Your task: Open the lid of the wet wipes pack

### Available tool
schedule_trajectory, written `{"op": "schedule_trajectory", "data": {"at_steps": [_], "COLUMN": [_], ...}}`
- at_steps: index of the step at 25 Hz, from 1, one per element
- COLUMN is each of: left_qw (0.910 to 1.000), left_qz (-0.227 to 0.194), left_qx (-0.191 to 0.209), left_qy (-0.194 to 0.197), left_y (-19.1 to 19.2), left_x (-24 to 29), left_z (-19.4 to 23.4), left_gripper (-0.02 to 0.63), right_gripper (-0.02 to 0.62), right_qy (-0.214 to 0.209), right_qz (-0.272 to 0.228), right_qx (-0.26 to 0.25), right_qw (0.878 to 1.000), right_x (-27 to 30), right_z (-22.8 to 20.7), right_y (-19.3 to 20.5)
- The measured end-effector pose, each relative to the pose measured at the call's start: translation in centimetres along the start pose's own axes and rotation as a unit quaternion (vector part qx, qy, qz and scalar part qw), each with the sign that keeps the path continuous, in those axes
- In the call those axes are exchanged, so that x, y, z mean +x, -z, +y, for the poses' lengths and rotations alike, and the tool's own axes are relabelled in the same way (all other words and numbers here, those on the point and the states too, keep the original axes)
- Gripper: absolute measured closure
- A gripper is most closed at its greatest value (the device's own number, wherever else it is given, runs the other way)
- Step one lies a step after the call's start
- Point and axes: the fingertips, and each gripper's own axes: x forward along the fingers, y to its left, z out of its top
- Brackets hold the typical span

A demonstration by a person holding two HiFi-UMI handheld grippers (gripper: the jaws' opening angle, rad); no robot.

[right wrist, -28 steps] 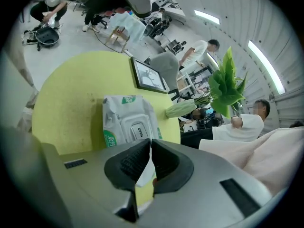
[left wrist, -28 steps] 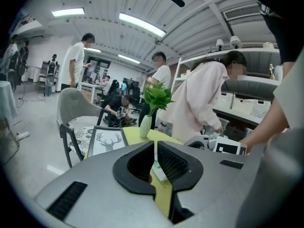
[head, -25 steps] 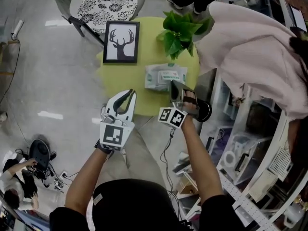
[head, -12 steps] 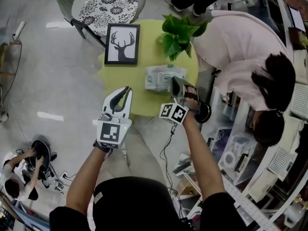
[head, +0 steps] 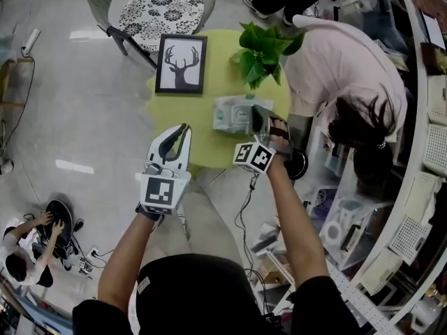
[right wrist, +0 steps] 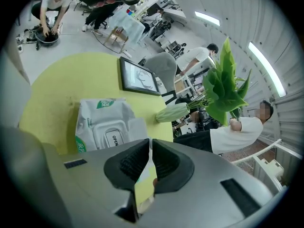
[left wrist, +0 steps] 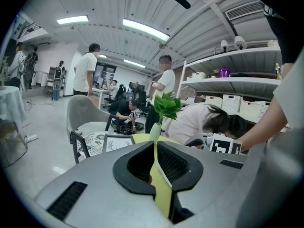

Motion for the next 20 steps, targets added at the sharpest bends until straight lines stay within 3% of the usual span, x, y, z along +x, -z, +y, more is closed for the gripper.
{"op": "schedule_trajectory", "data": {"at_steps": [12, 20], "left_qw": [0.9999, 0.9999], "left_qz": [0.011, 0.012], "left_qx": [-0.002, -0.004], "left_qy": [-0.001, -0.003], "left_y": [1.0, 1.1], "left_x": [-0.3, -0.2], "left_z": [-0.6, -0.7], "left_gripper": [0.569, 0.569], "right_gripper": [0.558, 0.561], "right_qy": [0.020, 0.002], "right_qz": [0.005, 0.004], "right_qx": [0.010, 0.014], "right_qw": [1.000, 1.000], "right_x": [2.3, 3.9], "right_z": [-1.1, -0.7], "right_y": [-0.4, -0.7]}}
